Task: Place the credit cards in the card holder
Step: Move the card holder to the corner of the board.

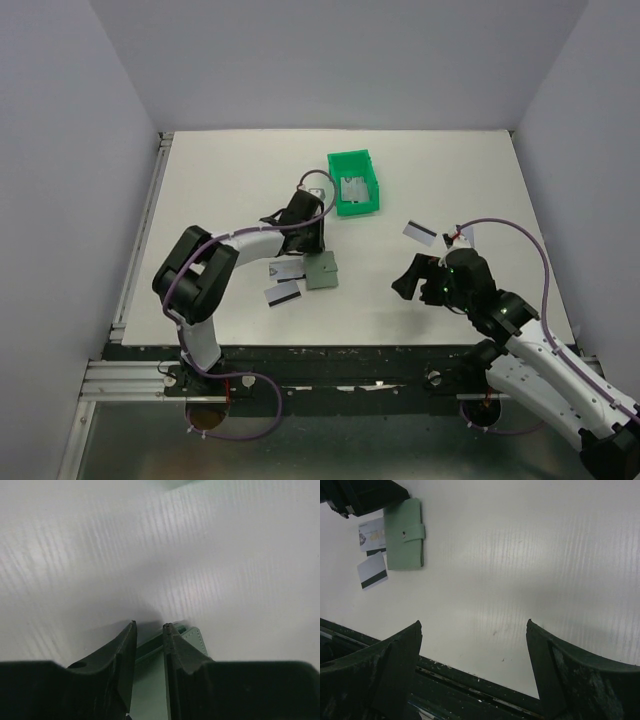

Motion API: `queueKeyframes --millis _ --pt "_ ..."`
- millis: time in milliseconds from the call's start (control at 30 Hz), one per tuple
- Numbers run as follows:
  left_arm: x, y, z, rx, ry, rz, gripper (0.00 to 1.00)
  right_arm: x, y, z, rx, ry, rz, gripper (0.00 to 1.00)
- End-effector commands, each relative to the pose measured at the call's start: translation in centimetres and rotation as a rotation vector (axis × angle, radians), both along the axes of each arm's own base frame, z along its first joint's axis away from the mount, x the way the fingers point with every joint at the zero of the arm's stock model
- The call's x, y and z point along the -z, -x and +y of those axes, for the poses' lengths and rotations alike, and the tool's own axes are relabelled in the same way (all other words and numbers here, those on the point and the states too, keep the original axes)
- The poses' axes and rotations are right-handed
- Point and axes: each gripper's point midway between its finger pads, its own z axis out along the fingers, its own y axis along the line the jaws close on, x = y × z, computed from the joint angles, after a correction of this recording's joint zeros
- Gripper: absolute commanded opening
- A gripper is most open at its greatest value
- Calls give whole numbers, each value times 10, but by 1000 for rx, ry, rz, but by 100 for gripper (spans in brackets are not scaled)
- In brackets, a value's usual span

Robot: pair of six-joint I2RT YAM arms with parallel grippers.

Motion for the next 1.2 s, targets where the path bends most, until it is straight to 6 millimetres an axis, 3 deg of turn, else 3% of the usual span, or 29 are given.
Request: queueKeyframes --millis 0,467,667,800,1000,1100,1167 --pt "21 45 -8 35 -31 106 35 0 1 -5 17 14 -3 92" --pt "25 114 -15 51 -3 168 34 4 4 -4 22 6 14 92" --pt "9 138 -27 71 48 146 35 9 5 -1 18 -9 35 92" --pt "-18 139 -27 63 101 84 40 14 6 1 16 -18 47 92" --pt "-65 135 -3 8 147 -73 54 22 11 19 -58 -82 75 92" --pt "-71 142 12 -12 159 -102 57 24 14 30 -87 -140 95 91" --pt "-64 152 18 -11 172 -88 57 26 15 38 -101 -180 109 91"
